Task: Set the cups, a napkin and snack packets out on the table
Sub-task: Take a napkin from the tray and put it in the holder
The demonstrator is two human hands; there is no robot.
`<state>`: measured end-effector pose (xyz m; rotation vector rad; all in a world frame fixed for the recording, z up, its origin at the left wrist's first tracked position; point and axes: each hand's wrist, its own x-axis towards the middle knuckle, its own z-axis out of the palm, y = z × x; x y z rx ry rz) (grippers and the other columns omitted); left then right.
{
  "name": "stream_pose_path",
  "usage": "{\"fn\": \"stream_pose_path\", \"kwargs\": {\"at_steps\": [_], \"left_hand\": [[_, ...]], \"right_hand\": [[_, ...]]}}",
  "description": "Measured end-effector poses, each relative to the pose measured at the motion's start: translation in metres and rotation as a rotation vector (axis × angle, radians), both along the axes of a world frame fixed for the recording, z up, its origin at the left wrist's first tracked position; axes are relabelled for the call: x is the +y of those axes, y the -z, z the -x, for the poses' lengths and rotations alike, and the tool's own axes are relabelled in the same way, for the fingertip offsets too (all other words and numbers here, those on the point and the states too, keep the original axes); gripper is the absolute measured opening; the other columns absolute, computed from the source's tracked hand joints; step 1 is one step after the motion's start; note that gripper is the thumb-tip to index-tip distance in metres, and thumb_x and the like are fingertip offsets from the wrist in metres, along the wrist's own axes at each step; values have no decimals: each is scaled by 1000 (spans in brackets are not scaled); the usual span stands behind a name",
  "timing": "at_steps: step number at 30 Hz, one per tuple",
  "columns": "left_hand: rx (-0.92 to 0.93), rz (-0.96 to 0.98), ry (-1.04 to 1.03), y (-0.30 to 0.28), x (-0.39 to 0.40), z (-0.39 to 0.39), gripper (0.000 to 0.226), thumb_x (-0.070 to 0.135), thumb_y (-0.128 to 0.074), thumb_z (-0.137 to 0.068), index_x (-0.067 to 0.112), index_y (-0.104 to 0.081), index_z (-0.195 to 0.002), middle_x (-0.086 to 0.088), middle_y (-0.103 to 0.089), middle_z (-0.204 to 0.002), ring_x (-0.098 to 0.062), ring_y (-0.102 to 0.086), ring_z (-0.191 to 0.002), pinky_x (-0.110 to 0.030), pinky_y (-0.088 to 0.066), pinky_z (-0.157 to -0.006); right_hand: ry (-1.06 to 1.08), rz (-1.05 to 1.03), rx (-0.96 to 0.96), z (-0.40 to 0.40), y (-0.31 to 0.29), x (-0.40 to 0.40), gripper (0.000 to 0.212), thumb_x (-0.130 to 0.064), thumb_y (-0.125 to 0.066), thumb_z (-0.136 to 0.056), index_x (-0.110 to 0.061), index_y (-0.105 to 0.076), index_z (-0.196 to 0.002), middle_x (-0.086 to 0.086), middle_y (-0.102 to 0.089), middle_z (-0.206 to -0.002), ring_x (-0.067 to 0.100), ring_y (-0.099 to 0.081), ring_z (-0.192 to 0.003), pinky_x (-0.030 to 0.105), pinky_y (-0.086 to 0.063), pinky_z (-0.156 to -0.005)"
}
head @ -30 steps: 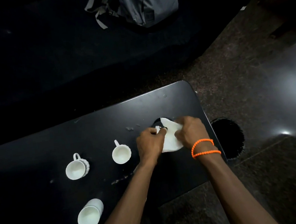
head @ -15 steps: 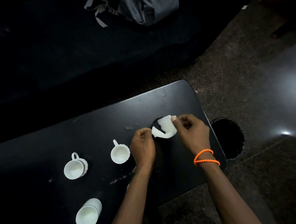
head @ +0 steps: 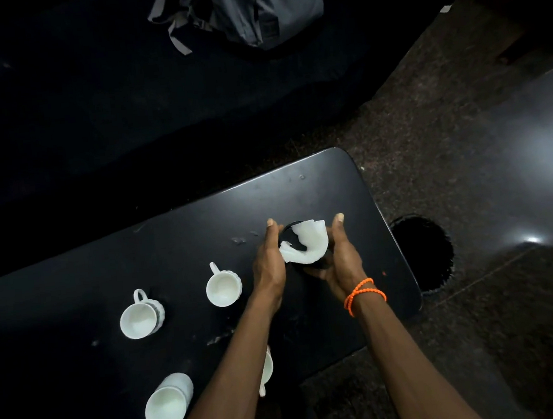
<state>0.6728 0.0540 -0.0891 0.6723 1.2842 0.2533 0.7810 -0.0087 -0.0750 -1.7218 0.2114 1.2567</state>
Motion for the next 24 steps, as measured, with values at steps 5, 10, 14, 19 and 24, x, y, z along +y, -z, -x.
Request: {"fn": "stream_pose_path", "kwargs": {"at_steps": [5,10,14,19,24], "left_hand": [[55,-56,34,-21,-23,18,77,85,-46,-78,34,-73,-129,1,-73,-132,-22,-67,-126,-49,-45,-117],[119,-96,41,-31,-52,35,63,75,-49,-88,34,-73,-128,9,-73,-129,-13,-66,-124,-43,-46,-116],[155,-96,85,-24,-66,48,32,56,-48,-104,42,-73,-117,21,-70,-118,-11,-63,-125,-41,-44,-117],[143,-121,111,-18,-73,57,43,56,-45,-105,32,-70,-131,15,-70,-129,-11,-61,-129,-38,-43,-116],[130,-93,102,-20,-69,58,40,59,-48,-102,36,-73,-124,15,-71,-127,-11,-63,-125,-43,-45,-116]], "right_hand": [[147,-22,46,21,0,-17,70,-75,-52,-90,-15,-77,-116,12,-80,-110,32,-78,-101,50,-60,-93],[242,31,49,44,5,-48,71,-73,-46,-94,-14,-79,-112,11,-81,-106,30,-79,-98,47,-62,-89],[253,67,57,59,11,-66,73,-76,-47,-91,-14,-79,-111,12,-81,-105,31,-79,-97,51,-61,-92],[228,101,32,66,17,-75,68,-80,-47,-88,-23,-84,-99,10,-82,-102,29,-80,-94,46,-63,-85],[180,113,-12,66,12,-73,72,-77,-47,-91,-16,-80,-107,11,-81,-102,30,-79,-94,48,-62,-89]]}}
